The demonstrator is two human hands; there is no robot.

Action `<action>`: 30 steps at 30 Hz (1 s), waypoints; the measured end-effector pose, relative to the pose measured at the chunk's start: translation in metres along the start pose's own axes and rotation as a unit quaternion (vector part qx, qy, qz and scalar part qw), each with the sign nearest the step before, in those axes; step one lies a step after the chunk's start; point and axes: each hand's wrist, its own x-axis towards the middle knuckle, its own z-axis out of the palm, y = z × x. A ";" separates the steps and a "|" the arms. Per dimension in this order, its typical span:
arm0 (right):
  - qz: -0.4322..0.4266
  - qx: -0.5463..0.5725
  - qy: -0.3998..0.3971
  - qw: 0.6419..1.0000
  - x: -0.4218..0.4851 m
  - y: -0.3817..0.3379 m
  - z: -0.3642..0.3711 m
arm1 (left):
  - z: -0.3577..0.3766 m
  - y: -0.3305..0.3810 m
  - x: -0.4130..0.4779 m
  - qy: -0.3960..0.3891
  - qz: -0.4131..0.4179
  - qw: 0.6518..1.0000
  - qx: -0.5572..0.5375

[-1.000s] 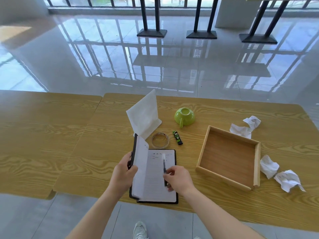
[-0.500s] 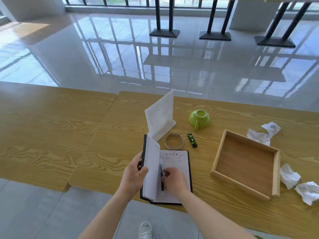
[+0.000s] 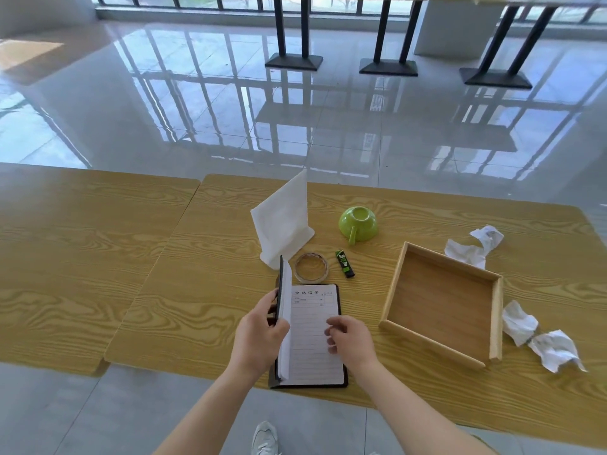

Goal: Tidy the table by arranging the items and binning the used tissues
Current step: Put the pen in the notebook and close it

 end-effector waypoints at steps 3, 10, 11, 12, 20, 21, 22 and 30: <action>-0.020 -0.095 0.061 0.993 0.001 0.006 -0.020 | 0.016 0.009 -0.003 0.014 0.023 0.999 0.029; 0.028 -0.041 0.016 0.999 0.002 0.008 -0.037 | 0.051 0.018 -0.004 0.022 0.038 0.991 0.128; 0.035 -0.022 0.012 0.999 0.001 0.008 -0.037 | 0.056 0.020 -0.005 0.025 0.036 0.988 0.146; 0.042 -0.004 0.008 0.999 0.001 0.008 -0.038 | 0.061 0.020 -0.006 0.028 0.036 0.985 0.164; 0.073 0.103 -0.029 0.992 -0.001 -0.002 -0.039 | 0.110 0.014 -0.008 -0.006 0.084 0.938 0.337; 0.067 0.093 -0.032 0.993 0.000 -0.002 -0.040 | 0.115 0.010 -0.010 -0.014 0.091 0.930 0.355; 0.058 0.074 -0.035 0.995 0.001 -0.001 -0.041 | 0.119 0.006 -0.012 -0.023 0.093 0.925 0.368; 0.007 -0.090 -0.044 0.995 0.003 0.006 -0.042 | 0.103 -0.038 -0.024 -0.090 0.151 0.898 0.404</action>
